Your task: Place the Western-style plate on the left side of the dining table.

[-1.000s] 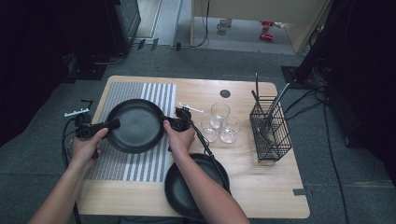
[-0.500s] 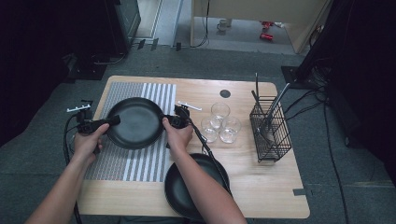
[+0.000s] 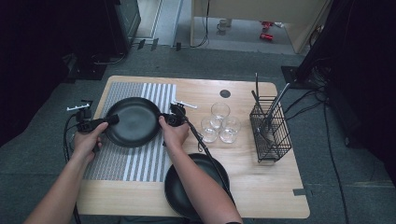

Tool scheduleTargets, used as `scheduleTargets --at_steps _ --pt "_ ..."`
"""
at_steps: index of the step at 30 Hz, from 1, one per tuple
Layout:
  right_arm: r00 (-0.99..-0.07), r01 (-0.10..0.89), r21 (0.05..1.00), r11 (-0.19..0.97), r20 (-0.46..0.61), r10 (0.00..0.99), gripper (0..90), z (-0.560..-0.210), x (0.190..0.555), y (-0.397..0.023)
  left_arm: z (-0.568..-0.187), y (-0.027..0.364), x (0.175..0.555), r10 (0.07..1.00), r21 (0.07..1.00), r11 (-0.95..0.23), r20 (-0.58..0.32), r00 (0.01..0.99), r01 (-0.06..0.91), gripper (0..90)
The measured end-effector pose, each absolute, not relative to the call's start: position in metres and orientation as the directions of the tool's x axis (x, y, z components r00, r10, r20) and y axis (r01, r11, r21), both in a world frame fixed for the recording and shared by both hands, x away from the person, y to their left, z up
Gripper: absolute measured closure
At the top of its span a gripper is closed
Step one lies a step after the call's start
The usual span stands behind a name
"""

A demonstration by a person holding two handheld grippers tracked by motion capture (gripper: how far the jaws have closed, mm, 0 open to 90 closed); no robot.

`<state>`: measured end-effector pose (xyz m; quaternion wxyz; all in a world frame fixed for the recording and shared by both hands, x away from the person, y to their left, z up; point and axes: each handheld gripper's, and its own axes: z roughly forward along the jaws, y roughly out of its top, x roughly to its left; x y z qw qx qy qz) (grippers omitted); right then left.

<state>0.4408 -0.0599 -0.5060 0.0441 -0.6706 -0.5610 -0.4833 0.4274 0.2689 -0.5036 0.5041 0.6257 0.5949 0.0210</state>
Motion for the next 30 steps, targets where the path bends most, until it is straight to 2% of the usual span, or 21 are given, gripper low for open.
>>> scheduleTargets --at_steps 16,30 --pt "-0.067 0.799 0.467 -0.378 0.694 0.717 81.9 -0.513 0.451 -0.058 -0.510 0.263 0.439 0.792 0.666 0.213 -0.546 0.272 0.715 66.3" --pt "-0.051 0.795 0.473 -0.381 0.677 0.734 83.5 -0.515 0.453 -0.056 -0.518 0.257 0.443 0.834 0.689 0.187 -0.488 0.258 0.700 59.5"
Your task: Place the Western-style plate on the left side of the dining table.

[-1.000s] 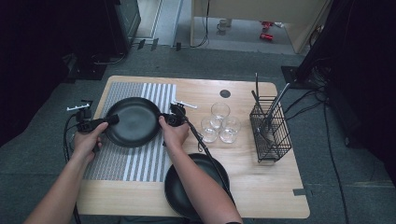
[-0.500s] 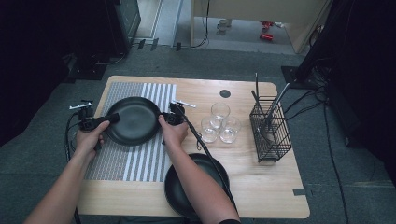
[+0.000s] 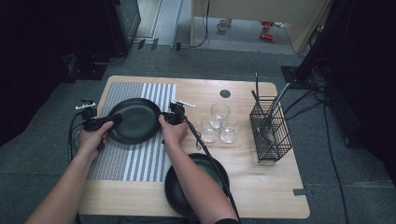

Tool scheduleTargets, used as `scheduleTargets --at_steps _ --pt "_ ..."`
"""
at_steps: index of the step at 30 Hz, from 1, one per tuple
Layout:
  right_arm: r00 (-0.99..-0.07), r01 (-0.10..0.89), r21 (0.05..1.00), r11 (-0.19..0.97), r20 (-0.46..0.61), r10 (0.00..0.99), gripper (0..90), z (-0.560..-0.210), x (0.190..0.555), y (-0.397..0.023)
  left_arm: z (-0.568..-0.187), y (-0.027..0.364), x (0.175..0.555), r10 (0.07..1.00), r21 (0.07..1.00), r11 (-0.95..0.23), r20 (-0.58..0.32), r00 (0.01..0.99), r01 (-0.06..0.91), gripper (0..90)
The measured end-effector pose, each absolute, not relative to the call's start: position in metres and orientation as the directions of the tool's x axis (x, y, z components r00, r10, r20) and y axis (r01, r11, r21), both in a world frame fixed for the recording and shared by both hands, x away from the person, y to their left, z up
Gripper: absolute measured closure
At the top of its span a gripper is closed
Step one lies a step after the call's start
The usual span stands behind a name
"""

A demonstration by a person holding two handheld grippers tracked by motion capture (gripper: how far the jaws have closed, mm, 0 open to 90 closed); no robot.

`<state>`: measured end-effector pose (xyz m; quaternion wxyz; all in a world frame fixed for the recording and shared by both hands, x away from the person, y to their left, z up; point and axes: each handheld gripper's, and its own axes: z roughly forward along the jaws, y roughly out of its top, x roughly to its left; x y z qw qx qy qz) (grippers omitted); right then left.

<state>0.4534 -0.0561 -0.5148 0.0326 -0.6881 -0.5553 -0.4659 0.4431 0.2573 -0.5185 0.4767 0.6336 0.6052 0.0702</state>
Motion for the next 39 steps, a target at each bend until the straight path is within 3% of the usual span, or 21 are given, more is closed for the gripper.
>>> scheduleTargets --at_steps 10,18,23,34,39 --pt "-0.057 0.781 0.502 -0.371 0.649 0.759 82.6 -0.518 0.457 -0.059 -0.518 0.246 0.442 0.872 0.721 0.117 -0.403 0.277 0.683 55.7" --pt "-0.104 0.771 0.546 -0.328 0.616 0.781 82.4 -0.519 0.457 -0.059 -0.519 0.246 0.442 0.875 0.726 0.108 -0.394 0.282 0.680 55.6" --pt "-0.142 0.755 0.594 -0.276 0.560 0.816 82.3 -0.514 0.455 -0.055 -0.517 0.244 0.441 0.887 0.741 0.069 -0.353 0.299 0.668 44.3" --pt "-0.209 0.675 0.720 -0.161 0.396 0.894 74.3 -0.503 0.444 -0.056 -0.513 0.247 0.436 0.899 0.746 0.053 -0.325 0.294 0.664 34.5" --pt "-0.276 0.623 0.779 -0.077 0.310 0.909 61.8 -0.494 0.434 -0.052 -0.508 0.244 0.432 0.905 0.745 0.019 -0.296 0.305 0.666 28.9"
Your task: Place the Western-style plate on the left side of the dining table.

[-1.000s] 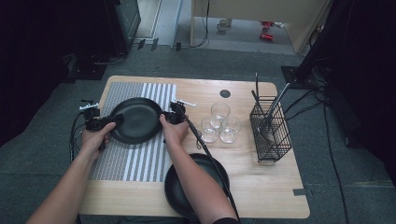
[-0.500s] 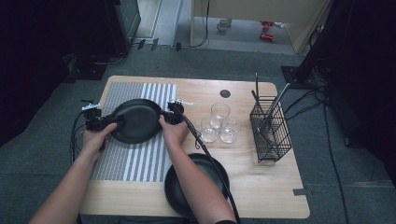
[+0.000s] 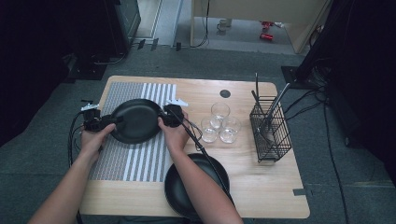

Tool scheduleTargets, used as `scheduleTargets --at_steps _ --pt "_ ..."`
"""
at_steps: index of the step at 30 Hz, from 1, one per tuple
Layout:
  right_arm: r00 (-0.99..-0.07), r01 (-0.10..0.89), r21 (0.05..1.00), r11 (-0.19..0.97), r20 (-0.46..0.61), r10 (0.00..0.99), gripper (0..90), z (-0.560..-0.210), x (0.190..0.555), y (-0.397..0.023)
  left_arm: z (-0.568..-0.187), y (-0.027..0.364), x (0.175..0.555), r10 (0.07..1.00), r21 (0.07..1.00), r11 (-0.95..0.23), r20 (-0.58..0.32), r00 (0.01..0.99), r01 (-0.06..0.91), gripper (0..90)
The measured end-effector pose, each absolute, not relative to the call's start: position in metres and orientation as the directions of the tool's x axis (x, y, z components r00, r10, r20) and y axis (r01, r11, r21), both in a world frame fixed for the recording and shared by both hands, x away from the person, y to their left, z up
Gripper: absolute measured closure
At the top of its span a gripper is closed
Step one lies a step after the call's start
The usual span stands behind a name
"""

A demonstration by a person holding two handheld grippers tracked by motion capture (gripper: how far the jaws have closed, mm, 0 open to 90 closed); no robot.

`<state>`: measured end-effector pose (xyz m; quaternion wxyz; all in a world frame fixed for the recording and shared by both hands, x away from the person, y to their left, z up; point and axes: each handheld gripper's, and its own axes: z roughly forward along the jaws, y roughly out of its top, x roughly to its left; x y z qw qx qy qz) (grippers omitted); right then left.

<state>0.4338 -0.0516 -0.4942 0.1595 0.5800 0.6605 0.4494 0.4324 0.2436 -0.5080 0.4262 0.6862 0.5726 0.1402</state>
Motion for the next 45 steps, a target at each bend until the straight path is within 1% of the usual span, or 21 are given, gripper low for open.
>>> scheduleTargets --at_steps 1,2,5,7,9,12,16,19,21,22,23,25,26,27,30,36,43,45 --pt "-0.293 0.630 0.774 -0.064 0.314 0.903 60.2 -0.493 0.432 -0.050 -0.506 0.241 0.431 0.917 0.750 0.000 -0.263 0.299 0.662 27.6" --pt "-0.302 0.629 0.776 -0.045 0.297 0.906 56.1 -0.491 0.429 -0.048 -0.505 0.240 0.430 0.924 0.752 -0.006 -0.248 0.292 0.659 25.1" --pt "-0.310 0.619 0.784 -0.031 0.281 0.908 44.9 -0.487 0.423 -0.044 -0.501 0.235 0.426 0.929 0.750 -0.024 -0.227 0.292 0.661 18.2" --pt "-0.310 0.620 0.784 -0.036 0.286 0.907 39.5 -0.485 0.418 -0.042 -0.498 0.233 0.423 0.932 0.756 -0.035 -0.211 0.294 0.653 17.0" --pt "-0.324 0.626 0.779 -0.034 0.299 0.898 36.4 -0.484 0.414 -0.041 -0.497 0.231 0.419 0.930 0.757 -0.042 -0.209 0.304 0.652 15.5" --pt "-0.338 0.631 0.776 -0.027 0.306 0.890 27.6 -0.481 0.406 -0.040 -0.496 0.233 0.414 0.926 0.756 -0.033 -0.223 0.305 0.654 13.4" --pt "-0.345 0.639 0.769 -0.015 0.304 0.888 13.3 -0.477 0.396 -0.042 -0.497 0.232 0.407 0.921 0.752 -0.035 -0.231 0.313 0.659 11.2" --pt "-0.349 0.644 0.765 -0.011 0.306 0.886 7.9 -0.475 0.388 -0.046 -0.496 0.229 0.400 0.914 0.753 -0.034 -0.244 0.326 0.657 10.5" --pt "-0.361 0.646 0.763 -0.010 0.317 0.877 1.5 -0.473 0.383 -0.048 -0.494 0.228 0.395 0.912 0.756 -0.044 -0.236 0.335 0.653 9.9" --pt "-0.370 0.645 0.764 -0.003 0.316 0.873 0.0 -0.472 0.380 -0.050 -0.492 0.228 0.393 0.917 0.760 -0.048 -0.224 0.331 0.648 9.9" --pt "-0.388 0.641 0.767 0.017 0.305 0.870 0.0 -0.472 0.377 -0.050 -0.491 0.228 0.390 0.920 0.765 -0.049 -0.216 0.328 0.642 9.9" --pt "-0.396 0.643 0.765 0.032 0.297 0.869 0.0 -0.472 0.372 -0.052 -0.490 0.227 0.387 0.921 0.768 -0.050 -0.211 0.326 0.638 9.8" --pt "-0.395 0.642 0.766 0.038 0.288 0.873 0.0 -0.471 0.368 -0.052 -0.490 0.227 0.384 0.922 0.769 -0.057 -0.205 0.329 0.637 8.2" --pt "-0.394 0.644 0.765 0.036 0.290 0.872 0.0 -0.471 0.366 -0.053 -0.490 0.226 0.380 0.916 0.763 -0.054 -0.219 0.336 0.644 7.9" --pt "-0.400 0.640 0.768 0.031 0.298 0.867 0.0 -0.469 0.358 -0.057 -0.491 0.224 0.375 0.917 0.750 -0.054 -0.224 0.331 0.659 7.8" --pt "-0.417 0.631 0.775 0.039 0.296 0.859 0.0 -0.469 0.343 -0.061 -0.491 0.217 0.363 0.904 0.746 -0.058 -0.243 0.352 0.664 7.8" --pt "-0.438 0.615 0.786 0.065 0.272 0.856 0.0 -0.473 0.325 -0.067 -0.489 0.205 0.347 0.892 0.754 -0.093 -0.228 0.391 0.651 7.8" --pt "-0.435 0.605 0.793 0.069 0.257 0.863 0.0 -0.473 0.319 -0.068 -0.489 0.203 0.343 0.895 0.756 -0.100 -0.216 0.390 0.647 7.8"
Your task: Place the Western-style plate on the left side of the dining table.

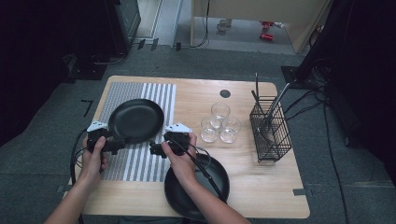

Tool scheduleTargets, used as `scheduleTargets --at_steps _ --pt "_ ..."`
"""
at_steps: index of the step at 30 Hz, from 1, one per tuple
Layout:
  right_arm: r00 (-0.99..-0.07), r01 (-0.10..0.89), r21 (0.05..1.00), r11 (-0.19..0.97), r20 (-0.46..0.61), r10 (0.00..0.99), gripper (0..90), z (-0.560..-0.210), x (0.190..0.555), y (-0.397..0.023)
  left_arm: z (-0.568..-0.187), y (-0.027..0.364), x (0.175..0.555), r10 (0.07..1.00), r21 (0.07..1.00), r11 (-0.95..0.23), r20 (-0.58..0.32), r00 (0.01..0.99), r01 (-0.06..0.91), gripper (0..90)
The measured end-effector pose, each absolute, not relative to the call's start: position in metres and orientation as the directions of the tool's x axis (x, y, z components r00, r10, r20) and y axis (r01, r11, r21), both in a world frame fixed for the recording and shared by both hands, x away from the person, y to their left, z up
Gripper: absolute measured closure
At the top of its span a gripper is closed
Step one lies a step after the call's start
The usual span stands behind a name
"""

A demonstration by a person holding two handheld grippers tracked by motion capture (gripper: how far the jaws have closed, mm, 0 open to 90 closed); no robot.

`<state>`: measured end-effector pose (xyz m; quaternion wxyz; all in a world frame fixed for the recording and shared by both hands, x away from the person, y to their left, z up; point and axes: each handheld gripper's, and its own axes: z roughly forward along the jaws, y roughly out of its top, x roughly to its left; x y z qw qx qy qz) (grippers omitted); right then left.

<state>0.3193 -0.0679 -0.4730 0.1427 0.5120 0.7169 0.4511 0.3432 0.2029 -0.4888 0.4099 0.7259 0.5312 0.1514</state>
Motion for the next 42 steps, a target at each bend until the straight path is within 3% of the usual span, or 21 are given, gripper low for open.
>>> scheduleTargets --at_steps 18,23,34,42 --pt "-0.467 0.601 0.793 0.097 0.250 0.848 0.0 -0.479 0.277 -0.078 -0.499 0.195 0.308 0.912 0.754 -0.075 -0.212 0.350 0.653 7.8" --pt "-0.477 0.600 0.793 0.105 0.249 0.843 0.0 -0.481 0.265 -0.083 -0.501 0.194 0.298 0.902 0.740 -0.054 -0.252 0.352 0.670 7.8" --pt "-0.481 0.581 0.804 0.124 0.217 0.849 0.0 -0.481 0.247 -0.099 -0.510 0.186 0.278 0.904 0.730 -0.121 -0.199 0.378 0.673 7.9" --pt "-0.465 0.563 0.818 0.115 0.200 0.862 0.0 -0.477 0.231 -0.120 -0.517 0.179 0.275 0.926 0.734 -0.194 -0.081 0.368 0.650 7.8"
